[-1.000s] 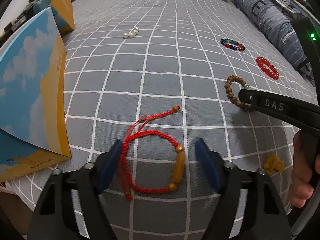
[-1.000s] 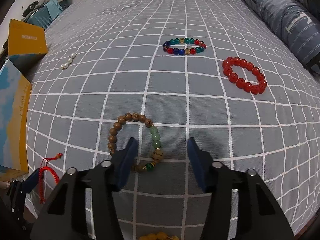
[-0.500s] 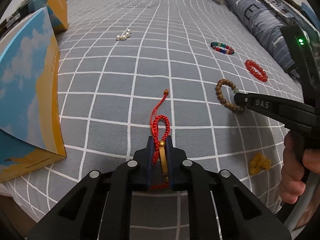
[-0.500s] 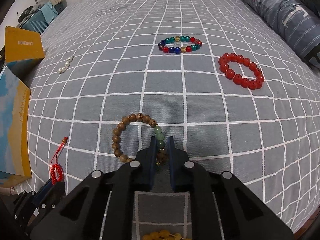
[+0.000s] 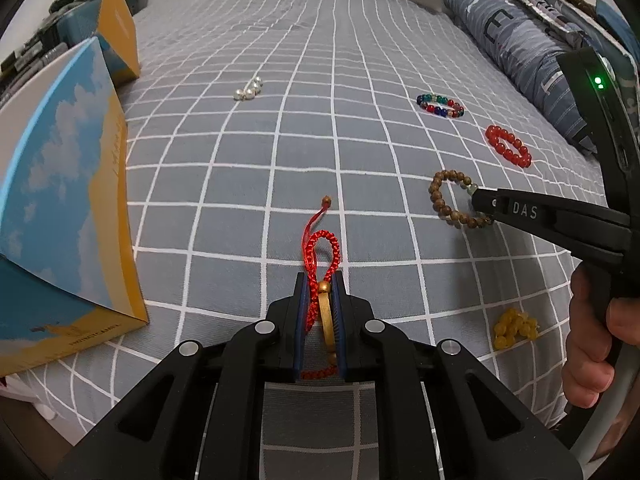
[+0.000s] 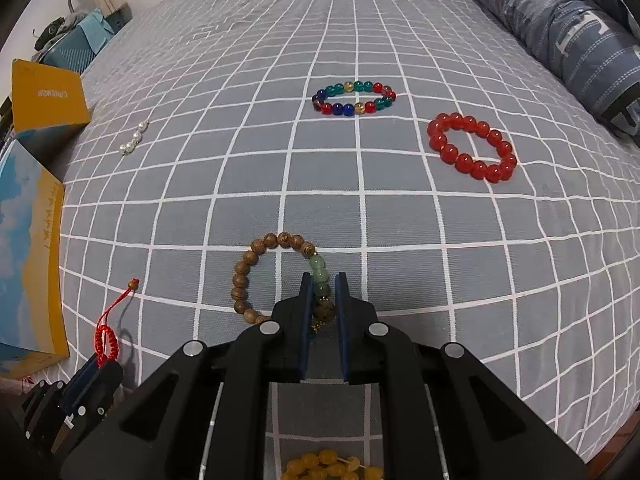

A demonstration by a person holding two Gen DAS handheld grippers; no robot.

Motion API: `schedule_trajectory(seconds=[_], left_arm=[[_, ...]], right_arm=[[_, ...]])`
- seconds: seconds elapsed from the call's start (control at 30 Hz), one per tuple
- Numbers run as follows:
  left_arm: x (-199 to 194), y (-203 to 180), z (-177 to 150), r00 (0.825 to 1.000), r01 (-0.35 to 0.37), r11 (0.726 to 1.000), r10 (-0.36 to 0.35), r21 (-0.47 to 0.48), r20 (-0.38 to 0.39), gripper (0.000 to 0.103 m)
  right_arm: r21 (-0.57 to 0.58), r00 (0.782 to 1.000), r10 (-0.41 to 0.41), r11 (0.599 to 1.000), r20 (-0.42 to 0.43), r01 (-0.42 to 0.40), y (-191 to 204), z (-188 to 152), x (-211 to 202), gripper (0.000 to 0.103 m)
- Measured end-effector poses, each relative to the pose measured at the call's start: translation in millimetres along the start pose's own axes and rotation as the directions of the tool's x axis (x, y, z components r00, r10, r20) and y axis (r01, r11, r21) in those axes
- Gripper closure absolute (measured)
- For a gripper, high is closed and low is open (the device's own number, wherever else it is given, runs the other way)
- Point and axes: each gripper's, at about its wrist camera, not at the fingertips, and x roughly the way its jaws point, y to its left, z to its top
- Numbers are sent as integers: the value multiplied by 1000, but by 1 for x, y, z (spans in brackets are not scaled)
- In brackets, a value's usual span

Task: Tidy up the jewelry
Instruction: 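Carry both held bracelets over the open white box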

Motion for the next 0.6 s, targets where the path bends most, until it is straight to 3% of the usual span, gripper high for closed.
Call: schedule_trajectory(seconds=[0.6], left_arm=[[-22, 1, 13, 999, 22, 1000, -23, 19, 47, 92]], right_arm=[[12, 996, 37, 999, 87, -38, -3, 2, -37, 93]])
